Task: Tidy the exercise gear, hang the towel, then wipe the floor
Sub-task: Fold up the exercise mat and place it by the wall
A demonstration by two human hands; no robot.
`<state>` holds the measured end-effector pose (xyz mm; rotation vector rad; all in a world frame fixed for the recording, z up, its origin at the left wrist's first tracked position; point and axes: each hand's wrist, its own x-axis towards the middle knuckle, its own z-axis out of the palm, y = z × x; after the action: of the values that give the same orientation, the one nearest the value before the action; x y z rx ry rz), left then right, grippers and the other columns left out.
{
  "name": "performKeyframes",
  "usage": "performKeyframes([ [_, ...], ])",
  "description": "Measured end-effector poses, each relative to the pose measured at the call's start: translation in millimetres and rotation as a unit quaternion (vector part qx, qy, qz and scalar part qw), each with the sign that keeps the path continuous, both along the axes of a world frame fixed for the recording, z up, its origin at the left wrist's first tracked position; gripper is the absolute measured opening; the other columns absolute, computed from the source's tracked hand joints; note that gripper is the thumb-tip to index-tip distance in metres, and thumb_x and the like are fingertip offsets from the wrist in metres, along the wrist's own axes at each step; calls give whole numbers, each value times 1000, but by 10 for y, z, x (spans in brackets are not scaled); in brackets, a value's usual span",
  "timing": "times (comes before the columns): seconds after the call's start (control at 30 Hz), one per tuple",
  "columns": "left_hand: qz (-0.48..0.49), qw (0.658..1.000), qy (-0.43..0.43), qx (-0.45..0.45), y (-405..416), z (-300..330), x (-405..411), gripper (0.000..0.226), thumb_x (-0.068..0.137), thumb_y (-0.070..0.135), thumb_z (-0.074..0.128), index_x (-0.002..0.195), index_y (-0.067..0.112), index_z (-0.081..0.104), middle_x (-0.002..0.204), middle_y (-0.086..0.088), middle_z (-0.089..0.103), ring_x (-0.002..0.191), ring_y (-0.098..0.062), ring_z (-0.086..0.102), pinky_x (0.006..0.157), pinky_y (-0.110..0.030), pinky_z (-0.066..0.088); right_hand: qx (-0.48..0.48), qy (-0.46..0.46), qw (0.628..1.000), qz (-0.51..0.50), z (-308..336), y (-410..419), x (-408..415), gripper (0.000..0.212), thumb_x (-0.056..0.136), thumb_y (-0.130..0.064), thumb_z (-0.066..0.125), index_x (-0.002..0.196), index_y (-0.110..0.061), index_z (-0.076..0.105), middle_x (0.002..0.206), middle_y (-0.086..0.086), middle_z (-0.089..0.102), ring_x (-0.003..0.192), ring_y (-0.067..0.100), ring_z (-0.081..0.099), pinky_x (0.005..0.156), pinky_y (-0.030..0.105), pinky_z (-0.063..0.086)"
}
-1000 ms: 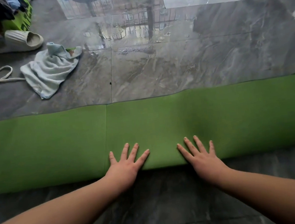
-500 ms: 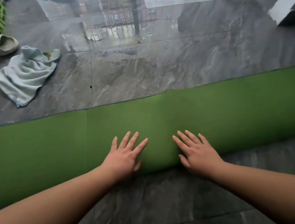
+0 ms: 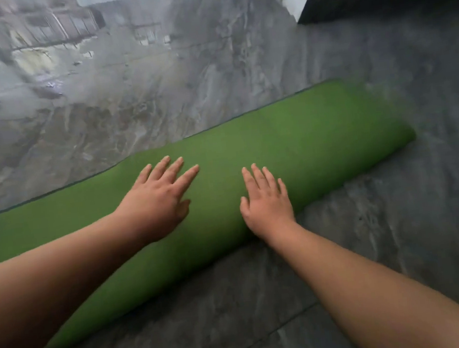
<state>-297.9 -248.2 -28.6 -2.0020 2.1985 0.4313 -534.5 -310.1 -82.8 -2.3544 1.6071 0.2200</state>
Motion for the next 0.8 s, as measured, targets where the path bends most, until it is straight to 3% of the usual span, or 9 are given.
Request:
performKeyframes([
  [0.33,-47,997,15,57,-228,-381,-837,76,97,45,40,153,37,-10,164,-5,-7,151,-27,-7,121,-49,7,-23,12,986,-164,-86,-256,-936,67,96,-44,39,156,-26,15,165,0,8,150,29,8,117,55,19],
  [0.47,-54,996,8,71,-325,-451,-989,78,96,50,41,152,39,-12,164,-4,-10,150,-27,-8,122,-48,6,-14,-55,961,-271,-164,-363,-1138,66,95,-40,52,152,-18,28,163,13,13,147,38,15,118,47,19],
  [0.63,-63,995,-1,82,-356,-496,-1034,81,95,54,42,151,41,-15,164,-3,-11,151,-27,-8,121,-48,7,-15,-237,876,-420,-191,-543,-1140,61,89,-25,68,141,-8,41,155,21,27,143,34,29,115,43,29],
  [0.73,-57,995,10,81,-352,-493,-1043,81,95,52,44,151,41,-13,164,-3,-10,151,-27,-7,121,-50,8,-14,-290,797,-530,-176,-667,-1162,65,87,-27,71,140,-11,38,143,17,45,127,34,49,106,43,40],
  [0.8,-60,995,14,79,-323,-501,-1048,78,96,51,43,151,43,-12,164,-2,-10,151,-28,-5,121,-50,10,-10,-340,736,-586,-163,-727,-1200,70,87,-25,71,143,-12,32,143,15,46,123,32,53,102,36,42],
])
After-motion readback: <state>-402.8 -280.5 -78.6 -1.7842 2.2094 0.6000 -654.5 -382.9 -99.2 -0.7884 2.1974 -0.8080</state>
